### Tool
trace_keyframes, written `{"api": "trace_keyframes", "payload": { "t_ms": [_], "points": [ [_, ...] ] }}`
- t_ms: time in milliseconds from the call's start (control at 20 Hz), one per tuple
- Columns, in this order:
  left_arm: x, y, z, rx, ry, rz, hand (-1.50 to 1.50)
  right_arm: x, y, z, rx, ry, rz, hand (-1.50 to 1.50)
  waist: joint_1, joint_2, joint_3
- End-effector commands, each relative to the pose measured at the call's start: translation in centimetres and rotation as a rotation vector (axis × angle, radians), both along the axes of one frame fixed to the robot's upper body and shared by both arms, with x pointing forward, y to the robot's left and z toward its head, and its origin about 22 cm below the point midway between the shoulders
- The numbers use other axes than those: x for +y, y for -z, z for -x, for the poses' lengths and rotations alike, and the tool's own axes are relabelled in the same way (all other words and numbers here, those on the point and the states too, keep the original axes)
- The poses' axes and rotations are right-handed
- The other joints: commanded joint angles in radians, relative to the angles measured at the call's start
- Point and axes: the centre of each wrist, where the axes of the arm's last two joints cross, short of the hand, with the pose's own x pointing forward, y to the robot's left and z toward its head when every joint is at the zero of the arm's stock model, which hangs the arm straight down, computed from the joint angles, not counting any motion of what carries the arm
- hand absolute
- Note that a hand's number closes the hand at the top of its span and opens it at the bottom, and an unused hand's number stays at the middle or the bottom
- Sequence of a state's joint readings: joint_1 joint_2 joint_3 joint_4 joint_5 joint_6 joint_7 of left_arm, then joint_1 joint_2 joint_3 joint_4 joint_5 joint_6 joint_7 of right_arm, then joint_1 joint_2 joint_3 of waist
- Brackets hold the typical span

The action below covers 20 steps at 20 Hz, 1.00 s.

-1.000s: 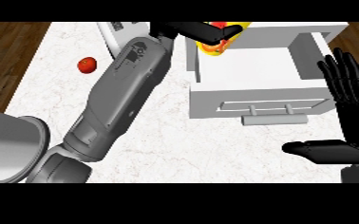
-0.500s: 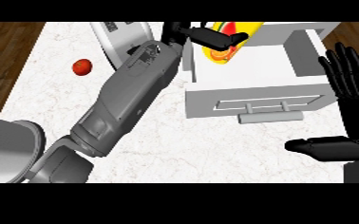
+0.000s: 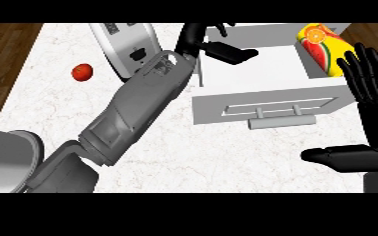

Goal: Pick up the cup, place it into the drawer and close the drawer

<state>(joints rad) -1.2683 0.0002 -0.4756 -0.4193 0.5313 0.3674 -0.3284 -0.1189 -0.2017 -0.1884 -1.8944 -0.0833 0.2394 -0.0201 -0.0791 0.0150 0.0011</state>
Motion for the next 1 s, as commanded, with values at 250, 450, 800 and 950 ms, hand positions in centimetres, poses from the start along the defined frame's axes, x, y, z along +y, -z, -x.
{"api": "trace_keyframes", "payload": {
  "t_ms": [250,450,800,950],
  "points": [
    [-0.4,3.7,1.8,0.007,-0.026,-0.181,-1.50,0.8,0.0,-0.8,-0.001,-0.030,0.001,-1.50,-0.011,0.004,0.000],
    [-0.9,1.9,1.4,-0.028,-0.051,-0.076,-1.50,0.0,0.6,0.0,-0.010,-0.057,-0.038,-1.50,-0.012,0.004,0.000],
    [-2.5,-1.5,1.5,-0.119,-0.021,0.065,-1.50,-0.6,-1.7,0.2,0.001,-0.215,-0.086,1.50,0.013,-0.003,-0.001],
    [-2.9,-2.2,1.8,-0.111,-0.007,0.083,-1.50,-1.1,-1.7,1.2,0.005,-0.213,-0.007,1.50,0.047,-0.012,-0.001]
  ]
}}
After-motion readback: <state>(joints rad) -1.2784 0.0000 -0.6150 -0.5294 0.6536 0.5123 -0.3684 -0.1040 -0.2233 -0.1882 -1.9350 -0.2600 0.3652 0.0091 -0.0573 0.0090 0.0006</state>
